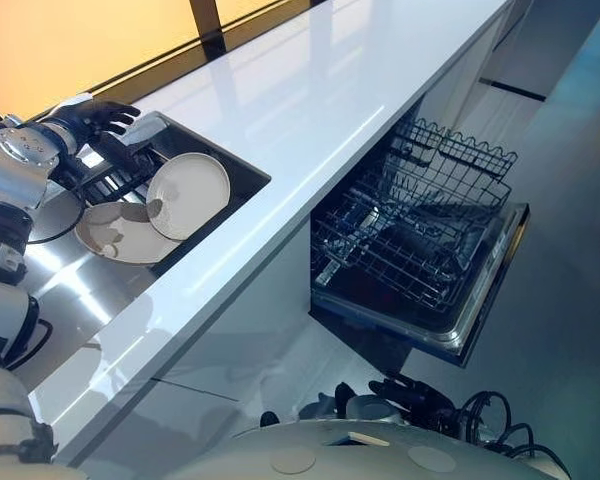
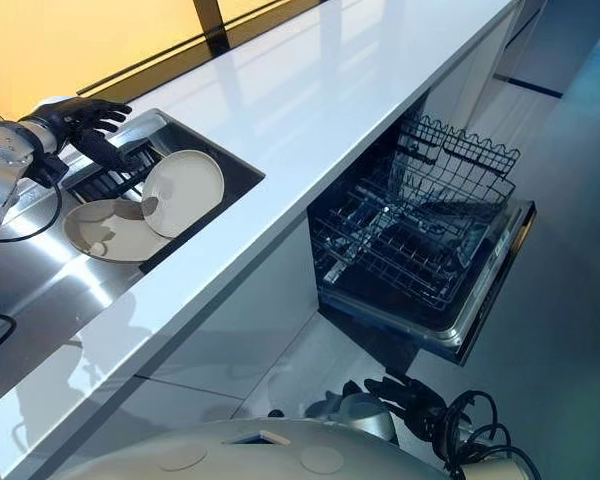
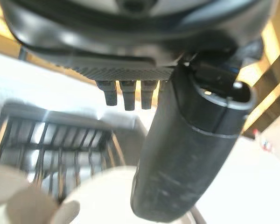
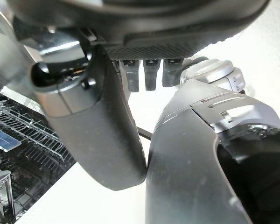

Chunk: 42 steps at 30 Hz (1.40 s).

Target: Pick up plates and place into dishwasher.

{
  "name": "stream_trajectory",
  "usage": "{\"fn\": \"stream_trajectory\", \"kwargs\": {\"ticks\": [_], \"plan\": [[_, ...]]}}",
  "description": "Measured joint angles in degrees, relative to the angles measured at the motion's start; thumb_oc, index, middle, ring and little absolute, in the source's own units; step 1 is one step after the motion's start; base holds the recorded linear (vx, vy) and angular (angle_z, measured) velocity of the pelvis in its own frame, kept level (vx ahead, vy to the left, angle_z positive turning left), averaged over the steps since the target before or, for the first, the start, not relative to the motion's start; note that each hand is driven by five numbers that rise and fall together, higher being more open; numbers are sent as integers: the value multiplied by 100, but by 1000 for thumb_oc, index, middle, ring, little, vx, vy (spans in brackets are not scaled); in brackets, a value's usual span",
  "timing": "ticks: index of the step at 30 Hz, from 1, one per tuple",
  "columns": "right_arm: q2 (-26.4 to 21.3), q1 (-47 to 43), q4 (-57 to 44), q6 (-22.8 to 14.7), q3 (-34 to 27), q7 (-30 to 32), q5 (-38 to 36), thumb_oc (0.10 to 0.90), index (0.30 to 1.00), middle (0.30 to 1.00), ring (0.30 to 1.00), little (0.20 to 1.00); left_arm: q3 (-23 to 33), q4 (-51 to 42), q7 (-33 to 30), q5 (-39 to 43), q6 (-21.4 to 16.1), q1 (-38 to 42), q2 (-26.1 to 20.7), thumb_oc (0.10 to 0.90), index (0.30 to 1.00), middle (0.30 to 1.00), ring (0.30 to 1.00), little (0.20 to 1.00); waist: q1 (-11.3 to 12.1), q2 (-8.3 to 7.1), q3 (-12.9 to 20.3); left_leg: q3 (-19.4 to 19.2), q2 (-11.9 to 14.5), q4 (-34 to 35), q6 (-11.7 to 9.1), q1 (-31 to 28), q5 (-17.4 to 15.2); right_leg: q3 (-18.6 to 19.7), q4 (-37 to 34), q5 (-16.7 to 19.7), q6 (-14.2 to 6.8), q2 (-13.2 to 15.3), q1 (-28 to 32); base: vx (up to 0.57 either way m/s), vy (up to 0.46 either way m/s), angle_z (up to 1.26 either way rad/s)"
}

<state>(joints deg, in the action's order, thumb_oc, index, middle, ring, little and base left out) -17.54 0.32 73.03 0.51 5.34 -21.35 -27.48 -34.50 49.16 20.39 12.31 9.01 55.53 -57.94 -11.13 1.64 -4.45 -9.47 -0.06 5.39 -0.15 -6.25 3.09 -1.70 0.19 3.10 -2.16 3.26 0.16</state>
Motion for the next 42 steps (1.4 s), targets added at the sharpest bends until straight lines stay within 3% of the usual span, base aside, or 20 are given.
{"fn": "stream_trajectory", "kwargs": {"ticks": [4,20,26,34,42], "plan": [[-25,-46,-11,-44,-36,-10,0,800,900,900,900,900,-2,10,271,160,218,0,105,800,900,900,900,900,2,-7,-164,-33,-36,-2,46,15,-6,14,13,8,-52,53,-15,26,37,0],[-136,-79,-36,-137,-41,-28,-12,800,900,900,900,900,-9,626,629,127,222,21,142,800,900,900,900,900,-17,-132,-458,-34,-178,-2,197,-13,-62,-19,203,-46,-155,207,-60,29,-1,0],[-136,-53,-32,-152,-39,-28,-11,800,900,900,900,900,61,712,302,339,221,29,209,800,900,900,900,900,-67,-240,-532,-52,-199,-6,217,-51,-56,-9,288,-69,-187,227,-63,32,-31,0],[-135,119,-26,-148,3,-29,65,800,900,900,900,900,362,906,103,1039,242,29,687,800,900,900,900,900,-140,-372,-607,-125,-187,-1,253,-141,-83,64,406,-67,-189,210,-60,25,-31,-5],[-124,529,-3,-144,19,-27,120,800,900,900,900,900,556,1038,-286,1251,350,29,848,800,900,900,900,900,-267,-383,-612,-172,-192,-1,273,-177,-97,102,410,-38,-234,206,-66,39,-37,-5]]}}
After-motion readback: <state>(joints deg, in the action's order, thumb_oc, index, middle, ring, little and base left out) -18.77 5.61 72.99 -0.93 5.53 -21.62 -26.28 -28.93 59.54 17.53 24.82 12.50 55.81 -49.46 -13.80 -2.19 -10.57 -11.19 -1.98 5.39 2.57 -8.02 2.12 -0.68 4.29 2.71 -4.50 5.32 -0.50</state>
